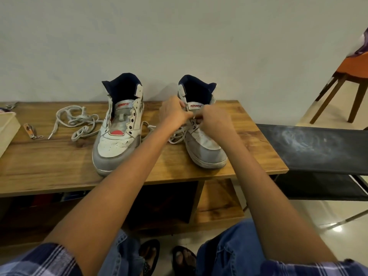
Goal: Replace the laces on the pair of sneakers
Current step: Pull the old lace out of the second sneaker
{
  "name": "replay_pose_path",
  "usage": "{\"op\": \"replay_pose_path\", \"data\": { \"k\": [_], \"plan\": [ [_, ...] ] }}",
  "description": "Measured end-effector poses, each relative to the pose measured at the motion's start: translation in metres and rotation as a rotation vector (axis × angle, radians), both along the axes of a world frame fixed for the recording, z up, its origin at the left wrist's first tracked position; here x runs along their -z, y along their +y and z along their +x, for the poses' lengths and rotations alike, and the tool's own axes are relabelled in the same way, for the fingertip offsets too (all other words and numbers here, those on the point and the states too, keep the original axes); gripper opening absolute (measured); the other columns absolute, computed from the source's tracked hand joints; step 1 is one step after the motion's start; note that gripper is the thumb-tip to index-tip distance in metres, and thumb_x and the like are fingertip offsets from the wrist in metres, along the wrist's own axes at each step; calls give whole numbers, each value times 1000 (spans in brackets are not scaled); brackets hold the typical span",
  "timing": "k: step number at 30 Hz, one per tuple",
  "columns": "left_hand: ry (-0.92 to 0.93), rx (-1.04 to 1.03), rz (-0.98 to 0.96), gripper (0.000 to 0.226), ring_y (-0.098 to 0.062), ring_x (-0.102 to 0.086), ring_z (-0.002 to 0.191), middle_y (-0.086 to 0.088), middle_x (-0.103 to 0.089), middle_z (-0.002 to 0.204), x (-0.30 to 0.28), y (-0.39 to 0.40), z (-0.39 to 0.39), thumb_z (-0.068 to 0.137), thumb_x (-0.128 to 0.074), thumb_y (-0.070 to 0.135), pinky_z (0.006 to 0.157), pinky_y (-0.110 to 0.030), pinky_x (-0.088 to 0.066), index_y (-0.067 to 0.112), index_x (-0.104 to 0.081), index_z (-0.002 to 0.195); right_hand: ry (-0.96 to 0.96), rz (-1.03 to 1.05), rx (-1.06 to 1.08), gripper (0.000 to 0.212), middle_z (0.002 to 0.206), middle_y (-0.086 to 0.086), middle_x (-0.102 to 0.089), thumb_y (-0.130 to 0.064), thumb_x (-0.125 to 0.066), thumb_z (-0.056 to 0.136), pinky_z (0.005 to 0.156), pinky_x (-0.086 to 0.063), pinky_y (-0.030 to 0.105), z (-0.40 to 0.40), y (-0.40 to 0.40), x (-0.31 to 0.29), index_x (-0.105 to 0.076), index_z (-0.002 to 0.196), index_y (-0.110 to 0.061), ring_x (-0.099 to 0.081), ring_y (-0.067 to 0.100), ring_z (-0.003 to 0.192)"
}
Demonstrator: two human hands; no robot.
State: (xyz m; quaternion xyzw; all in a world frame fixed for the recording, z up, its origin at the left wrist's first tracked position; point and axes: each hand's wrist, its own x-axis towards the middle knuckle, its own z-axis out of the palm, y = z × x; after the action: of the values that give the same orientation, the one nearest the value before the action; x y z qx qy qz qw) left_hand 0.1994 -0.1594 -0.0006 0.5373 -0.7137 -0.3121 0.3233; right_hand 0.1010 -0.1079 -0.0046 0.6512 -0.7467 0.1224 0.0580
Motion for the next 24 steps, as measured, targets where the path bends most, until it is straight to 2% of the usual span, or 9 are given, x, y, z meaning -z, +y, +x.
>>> {"op": "replay_pose_path", "data": {
  "k": [3,6,8,11,15,17,20,22,24],
  "plan": [
    [21,25,34,24,-24,-63,96,-10,-64,104,2,-1,1,77,-75,17,83,-42,-54,14,-56,93,-179,-240,159,25,100,10,-68,-11,-49,92,69,-40,27,-30,9,-15,-70,105,-11,-62,28,92],
    [1,22,32,25,-21,-61,97,-8,-63,105,2,-1,0,80,-72,16,81,-29,-51,10,-58,100,-416,-564,456,24,103,9,-71,-11,-53,91,69,-34,20,-67,30,-26,-72,107,-12,-63,24,96],
    [-10,24,6,27,-20,-60,98,-7,-62,107,2,0,-2,82,-69,16,75,-26,-47,9,-58,105,-346,-461,504,31,110,10,-68,-4,-52,89,71,-37,25,-66,34,-19,-67,116,-11,-59,28,103],
    [17,34,24,25,-23,-61,97,-9,-62,107,4,0,-4,81,-70,14,83,-32,-52,9,-56,101,-149,-312,239,53,123,8,-58,6,-49,84,77,-40,32,-41,23,-13,-48,134,-11,-42,28,119],
    [35,27,40,23,-23,-62,97,-10,-62,106,4,-2,-2,80,-72,14,85,-38,-53,11,-56,97,128,-5,-10,31,113,11,-59,-6,-52,90,74,-39,31,-2,7,-14,-58,120,-11,-49,27,112],
    [40,23,39,23,-23,-62,97,-11,-63,106,4,-3,-2,79,-73,15,86,-39,-53,12,-55,94,92,19,5,23,107,11,-62,-8,-50,93,70,-40,30,-1,1,-5,-62,112,-7,-56,27,101],
    [69,25,54,24,-26,-62,97,-14,-62,107,4,-3,-2,78,-73,12,85,-42,-54,11,-54,93,-309,-288,157,20,92,7,-69,-10,-54,91,61,-39,21,-26,7,-14,-72,100,-9,-61,22,81],
    [56,42,53,24,-24,-61,96,-13,-61,108,5,-3,-3,80,-71,11,85,-38,-54,9,-55,99,-532,-630,370,22,95,9,-71,-7,-53,90,63,-33,18,-52,21,-32,-73,99,-7,-62,23,88],
    [44,44,44,26,-20,-60,94,-11,-60,109,4,-3,-4,83,-68,11,83,-31,-53,7,-56,105,-531,-785,526,24,104,7,-69,-9,-52,92,65,-29,16,-67,33,-39,-70,108,-10,-59,21,101]
  ]
}}
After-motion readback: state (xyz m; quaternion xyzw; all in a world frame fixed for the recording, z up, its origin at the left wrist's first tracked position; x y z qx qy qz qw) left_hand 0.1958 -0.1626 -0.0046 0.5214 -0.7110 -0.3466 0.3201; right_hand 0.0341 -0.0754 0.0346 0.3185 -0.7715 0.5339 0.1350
